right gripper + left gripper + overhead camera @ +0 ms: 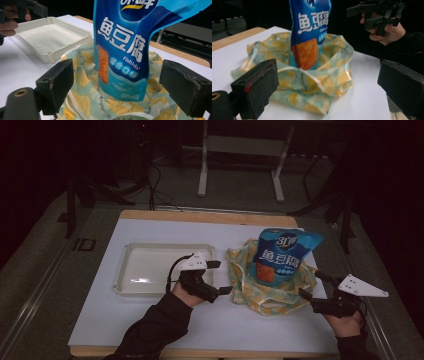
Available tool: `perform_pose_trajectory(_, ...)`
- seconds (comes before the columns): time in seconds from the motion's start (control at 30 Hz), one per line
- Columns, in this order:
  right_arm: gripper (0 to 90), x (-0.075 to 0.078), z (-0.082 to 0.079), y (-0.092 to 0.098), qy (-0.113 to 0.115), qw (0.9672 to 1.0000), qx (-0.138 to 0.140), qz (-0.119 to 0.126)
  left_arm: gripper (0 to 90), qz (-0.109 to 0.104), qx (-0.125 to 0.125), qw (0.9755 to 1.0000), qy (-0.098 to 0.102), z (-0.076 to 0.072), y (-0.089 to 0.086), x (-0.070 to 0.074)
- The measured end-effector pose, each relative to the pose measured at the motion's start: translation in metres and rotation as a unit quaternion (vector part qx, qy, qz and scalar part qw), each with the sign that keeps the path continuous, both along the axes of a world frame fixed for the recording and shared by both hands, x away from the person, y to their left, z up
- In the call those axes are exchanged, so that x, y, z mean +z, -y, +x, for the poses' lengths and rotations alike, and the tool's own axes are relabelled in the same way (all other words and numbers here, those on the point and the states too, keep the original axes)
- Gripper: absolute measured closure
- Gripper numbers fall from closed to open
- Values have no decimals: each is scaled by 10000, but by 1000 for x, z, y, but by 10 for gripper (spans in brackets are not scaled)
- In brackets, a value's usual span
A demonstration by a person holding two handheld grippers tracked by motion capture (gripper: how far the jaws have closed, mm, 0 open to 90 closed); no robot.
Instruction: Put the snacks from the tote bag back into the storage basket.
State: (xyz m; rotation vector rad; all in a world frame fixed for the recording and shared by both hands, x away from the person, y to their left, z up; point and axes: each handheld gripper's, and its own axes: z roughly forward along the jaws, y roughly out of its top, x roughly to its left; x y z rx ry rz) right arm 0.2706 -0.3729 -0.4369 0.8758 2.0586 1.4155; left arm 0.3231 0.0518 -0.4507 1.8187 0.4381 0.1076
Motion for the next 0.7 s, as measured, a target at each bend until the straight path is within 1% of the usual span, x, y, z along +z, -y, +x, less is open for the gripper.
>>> perform_pose_trajectory(0.03,122,0,0,0,0,10000,0,0,39,-31,-44,10000,-17,3,3,1)
perform_pose_trajectory(0.07,123,2,3,1,-7,10000,-35,-13,40,20,-69,10000,-21,8,9,4)
perform_pose_trajectory(0.1,123,2,4,1,-25,10000,-42,-4,40,20,-69,10000,-21,8,9,4)
perform_pose_trajectory(0.13,122,2,5,1,-22,10000,-79,0,45,-8,-79,10000,-50,12,14,5)
perform_pose_trajectory(0.17,123,3,6,2,9,10000,-88,-2,46,-8,-79,10000,-50,12,14,5)
perform_pose_trajectory(0.2,123,4,7,2,-5,10000,-89,10,49,-76,-104,9999,-63,16,19,7)
perform_pose_trajectory(0.27,122,5,8,1,-5,9999,-108,-1,52,-101,-129,9999,-38,19,22,9)
perform_pose_trajectory(0.33,123,8,12,0,-25,9999,-108,-14,52,-73,-176,9998,-6,23,29,11)
perform_pose_trajectory(0.37,124,9,14,-1,-28,10000,-90,-4,52,-94,-181,9998,-15,27,36,14)
perform_pose_trajectory(0.43,124,10,16,-2,-28,9999,-112,7,52,-57,-170,9998,41,30,43,16)
perform_pose_trajectory(0.47,133,11,18,-2,-23,9999,-98,12,53,-57,-170,9998,41,30,43,16)
perform_pose_trajectory(0.5,133,12,19,-3,-22,9999,-98,17,64,-50,-180,9998,104,31,47,18)
perform_pose_trajectory(0.53,133,12,19,-3,-22,9999,-98,17,64,-63,-206,9997,108,33,50,18)
perform_pose_trajectory(0.57,133,12,19,-3,-22,9999,-98,17,68,-63,-206,9997,108,33,50,18)
perform_pose_trajectory(0.6,133,12,21,-4,-5,10000,-97,9,68,-60,-260,9996,102,39,59,19)
perform_pose_trajectory(0.63,134,13,25,-6,-20,9999,-101,2,69,-75,-265,9996,65,43,66,18)
perform_pose_trajectory(0.67,134,13,26,-6,-20,9999,-115,-1,71,-75,-265,9996,65,43,66,18)
perform_pose_trajectory(0.7,134,13,26,-6,-20,9999,-115,-1,71,-90,-269,9996,17,46,70,18)
